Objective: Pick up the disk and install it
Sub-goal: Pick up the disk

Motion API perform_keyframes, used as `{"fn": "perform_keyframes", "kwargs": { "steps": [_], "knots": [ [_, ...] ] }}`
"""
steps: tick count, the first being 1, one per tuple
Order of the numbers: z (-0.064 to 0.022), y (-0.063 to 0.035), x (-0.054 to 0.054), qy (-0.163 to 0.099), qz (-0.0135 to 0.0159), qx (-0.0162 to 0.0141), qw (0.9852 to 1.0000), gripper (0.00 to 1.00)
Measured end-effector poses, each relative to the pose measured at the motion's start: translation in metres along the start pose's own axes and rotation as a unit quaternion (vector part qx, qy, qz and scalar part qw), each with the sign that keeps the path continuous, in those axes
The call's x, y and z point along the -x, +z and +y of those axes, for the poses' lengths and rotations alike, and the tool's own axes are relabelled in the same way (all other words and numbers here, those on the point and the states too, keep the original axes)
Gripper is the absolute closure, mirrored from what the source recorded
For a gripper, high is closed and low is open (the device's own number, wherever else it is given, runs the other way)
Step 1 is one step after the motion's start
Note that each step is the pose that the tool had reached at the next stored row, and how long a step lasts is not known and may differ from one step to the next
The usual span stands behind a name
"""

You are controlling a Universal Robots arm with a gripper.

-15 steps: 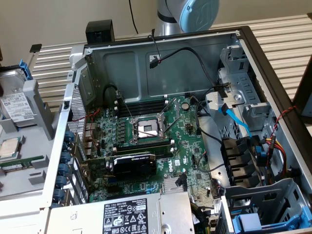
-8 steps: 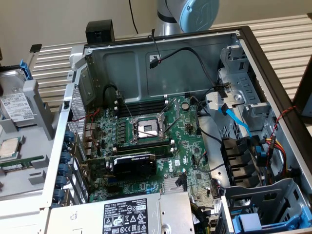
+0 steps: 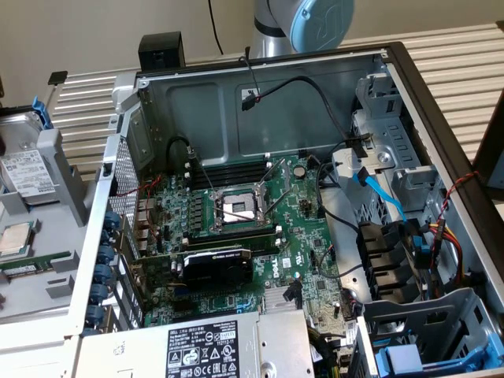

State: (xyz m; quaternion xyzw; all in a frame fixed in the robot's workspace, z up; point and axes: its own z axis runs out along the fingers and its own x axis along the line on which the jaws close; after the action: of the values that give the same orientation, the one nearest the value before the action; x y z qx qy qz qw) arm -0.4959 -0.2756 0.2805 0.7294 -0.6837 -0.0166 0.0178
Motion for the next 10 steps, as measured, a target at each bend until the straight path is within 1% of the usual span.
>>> {"fn": "perform_keyframes", "kwargs": {
  "steps": [7, 10],
  "knots": [
    [0.0000, 0.0007, -0.0001, 0.001, -0.0001, -0.0001, 1.0000, 0.62],
    [0.0001, 0.0010, -0.0001, 0.005, -0.0003, -0.0002, 1.0000, 0.62]
  ]
}}
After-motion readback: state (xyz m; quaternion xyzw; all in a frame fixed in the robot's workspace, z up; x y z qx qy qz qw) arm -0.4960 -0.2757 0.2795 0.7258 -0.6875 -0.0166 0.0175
